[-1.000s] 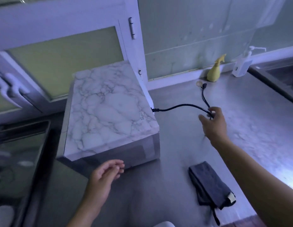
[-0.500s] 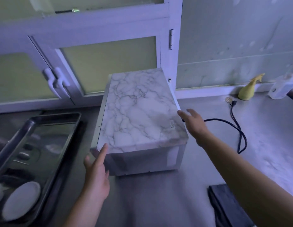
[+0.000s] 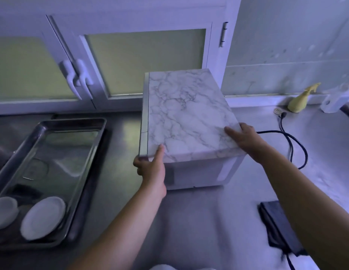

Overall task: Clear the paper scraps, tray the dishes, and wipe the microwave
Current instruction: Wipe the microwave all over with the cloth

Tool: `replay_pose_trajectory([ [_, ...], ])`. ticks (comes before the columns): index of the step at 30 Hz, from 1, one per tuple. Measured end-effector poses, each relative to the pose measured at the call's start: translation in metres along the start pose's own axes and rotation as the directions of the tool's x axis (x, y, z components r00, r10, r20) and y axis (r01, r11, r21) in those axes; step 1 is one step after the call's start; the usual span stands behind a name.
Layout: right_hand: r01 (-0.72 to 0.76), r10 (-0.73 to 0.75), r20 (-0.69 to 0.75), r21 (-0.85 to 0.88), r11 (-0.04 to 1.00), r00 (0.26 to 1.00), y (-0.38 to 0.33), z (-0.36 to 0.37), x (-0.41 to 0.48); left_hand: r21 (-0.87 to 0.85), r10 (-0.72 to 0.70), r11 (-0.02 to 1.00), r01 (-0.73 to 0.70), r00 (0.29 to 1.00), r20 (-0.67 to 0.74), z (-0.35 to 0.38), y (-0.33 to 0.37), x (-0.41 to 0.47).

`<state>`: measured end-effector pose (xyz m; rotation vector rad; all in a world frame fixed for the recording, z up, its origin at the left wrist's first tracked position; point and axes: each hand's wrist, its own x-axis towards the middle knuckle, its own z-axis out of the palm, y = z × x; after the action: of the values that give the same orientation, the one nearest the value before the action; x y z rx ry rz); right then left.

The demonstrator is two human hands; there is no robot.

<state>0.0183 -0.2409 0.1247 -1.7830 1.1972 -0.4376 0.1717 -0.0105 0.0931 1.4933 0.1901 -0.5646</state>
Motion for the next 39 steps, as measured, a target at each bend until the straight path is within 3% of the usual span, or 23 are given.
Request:
replay_pose_trajectory([
  [4,-0.044,0.043,-0.026,-0.043,0.998,0.999,-0.003,0.002,-0.014,0.069,0.015,0.998,-0.015,1.000,0.004,-0.006,0.004,-0.001],
  [16,-0.238,0.224,-0.261,-0.021,0.971,0.939,0.007,0.043,-0.106,0.151,0.063,0.984,-0.099,0.972,0.228,-0.045,0.026,0.037],
  [24,-0.302,0.314,-0.314,0.088,0.949,0.896,0.007,0.071,-0.156,0.079,0.073,0.991,-0.107,0.935,0.348,-0.055,0.040,0.056],
  [29,-0.340,0.345,-0.272,0.068,0.938,0.898,0.000,0.084,-0.181,0.041,0.121,0.988,-0.147,0.918,0.377,-0.057,0.044,0.069],
  [33,-0.344,0.343,-0.127,0.012,0.939,0.931,-0.008,0.066,-0.199,0.020,0.158,0.984,-0.177,0.916,0.368,-0.056,0.039,0.072],
  [36,-0.341,0.341,0.030,-0.021,0.940,0.939,-0.010,0.037,-0.202,0.029,0.178,0.980,-0.198,0.930,0.322,-0.055,0.030,0.069],
  [39,-0.308,0.314,0.058,-0.093,0.947,0.948,-0.008,0.006,-0.192,0.071,0.176,0.978,-0.197,0.958,0.226,-0.053,0.024,0.058],
])
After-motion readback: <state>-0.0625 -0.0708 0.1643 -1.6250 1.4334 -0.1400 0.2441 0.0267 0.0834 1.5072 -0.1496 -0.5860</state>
